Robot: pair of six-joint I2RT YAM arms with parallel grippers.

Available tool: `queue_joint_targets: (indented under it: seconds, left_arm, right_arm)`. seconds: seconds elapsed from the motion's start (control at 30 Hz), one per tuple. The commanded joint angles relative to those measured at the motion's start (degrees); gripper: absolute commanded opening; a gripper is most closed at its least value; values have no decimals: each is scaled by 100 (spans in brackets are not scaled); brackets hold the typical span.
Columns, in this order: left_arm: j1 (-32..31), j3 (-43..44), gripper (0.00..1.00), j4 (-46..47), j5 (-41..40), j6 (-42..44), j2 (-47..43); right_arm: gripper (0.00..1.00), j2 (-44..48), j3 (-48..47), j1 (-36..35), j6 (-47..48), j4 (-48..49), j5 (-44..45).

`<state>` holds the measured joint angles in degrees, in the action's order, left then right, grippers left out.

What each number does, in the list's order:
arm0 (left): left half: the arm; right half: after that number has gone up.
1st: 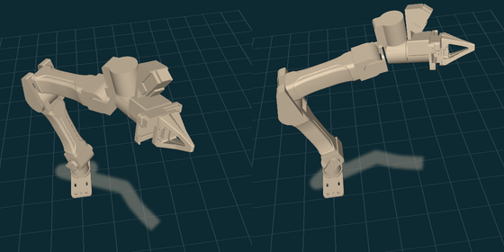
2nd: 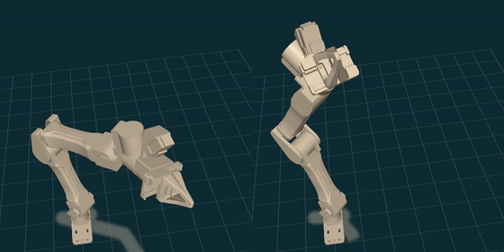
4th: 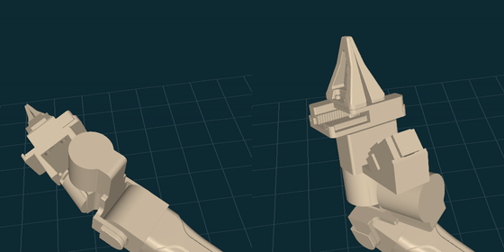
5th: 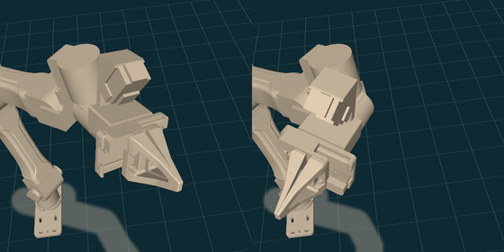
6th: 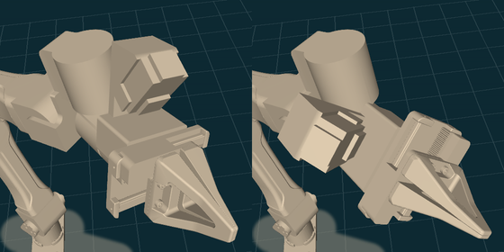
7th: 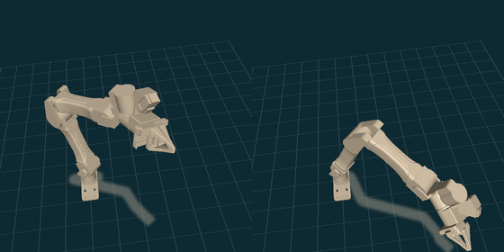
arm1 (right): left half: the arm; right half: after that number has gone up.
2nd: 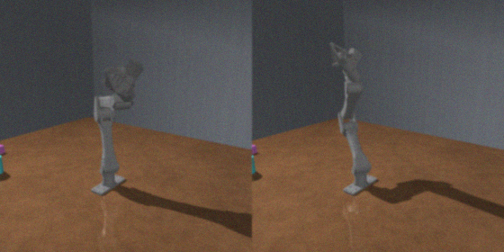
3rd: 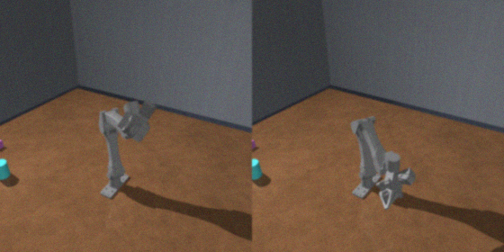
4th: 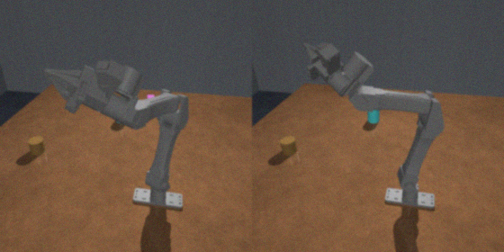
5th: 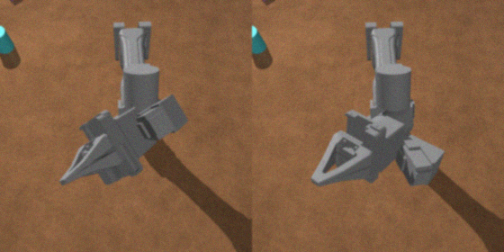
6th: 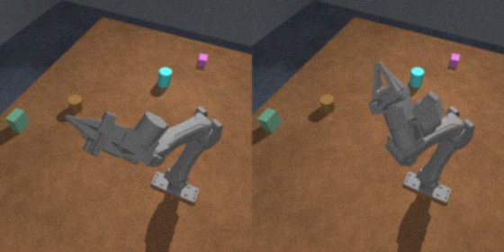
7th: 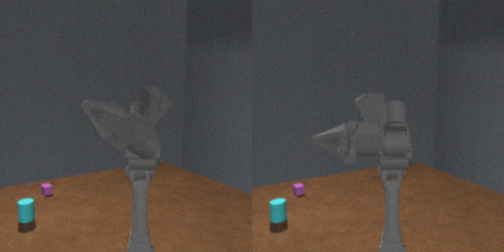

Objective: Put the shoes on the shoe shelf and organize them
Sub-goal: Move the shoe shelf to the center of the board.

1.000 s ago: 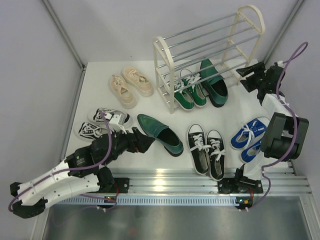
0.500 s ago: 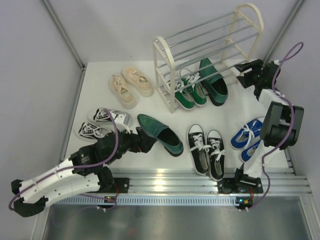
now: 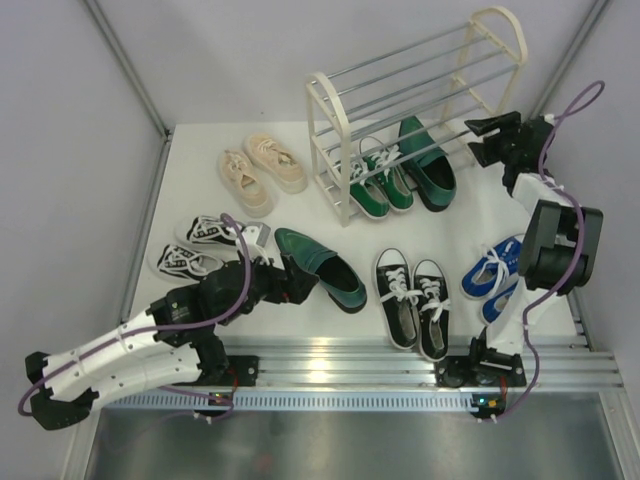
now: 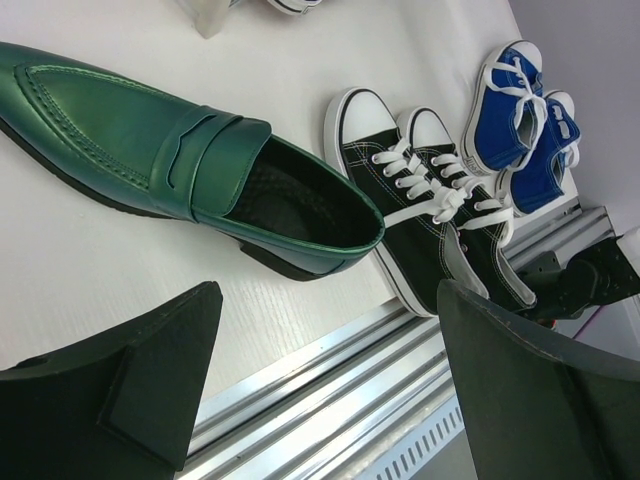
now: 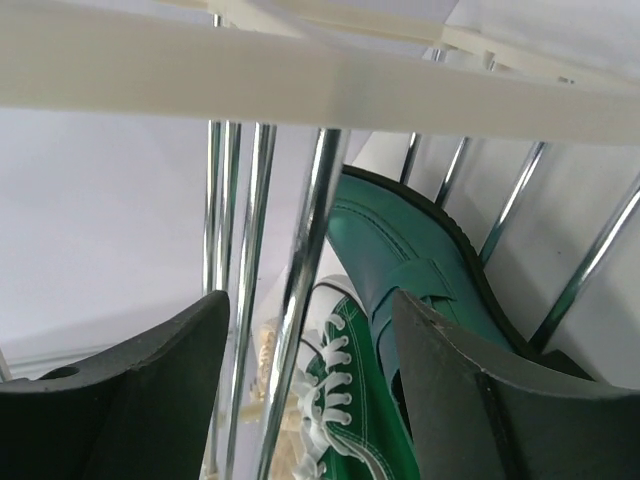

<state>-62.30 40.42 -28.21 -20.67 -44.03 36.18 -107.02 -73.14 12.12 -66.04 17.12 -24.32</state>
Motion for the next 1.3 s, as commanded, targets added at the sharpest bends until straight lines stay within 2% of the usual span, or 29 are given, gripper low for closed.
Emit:
queue_joint_targets:
  seconds: [0.0, 0.2, 0.23, 0.3, 0.43, 0.57, 0.9, 1.17, 1.23, 1.27]
  left_arm:
    - [8, 203, 94, 298, -60, -27, -85]
    - [8, 194, 94, 289, -96, -88, -173]
    - [8, 194, 94, 289, -96, -97, -173]
    - [8, 194, 94, 289, -87, -114, -164]
    - [8, 176, 94, 289, -17, -185, -120]
    - [8, 124, 94, 298, 19, -246, -173]
    - [-1, -52, 94, 298, 71, -281, -551]
    - [8, -184, 94, 368, 98, -317, -569]
    - [8, -228, 94, 456, 115, -264, -542]
    - [8, -254, 94, 482, 124, -220, -534]
  right_arm:
    - [65, -248, -578, -192, 188, -420, 454]
    - [50, -363, -728, -254, 240, -579, 656]
    - [40, -363, -719, -245, 276, -622, 639]
    - [35, -328, -675, -219, 293, -675, 612]
    - [15, -127, -377, -184, 460, -781, 699]
    - [4, 190, 19, -114, 610, -842, 841]
    - [1, 1217, 1187, 501, 601, -816, 437]
    - [1, 2168, 2278, 985, 934, -913, 129]
    - [12, 2282, 2384, 1055, 1144, -807, -108]
    - [27, 2387, 2410, 1143, 1233, -738, -239]
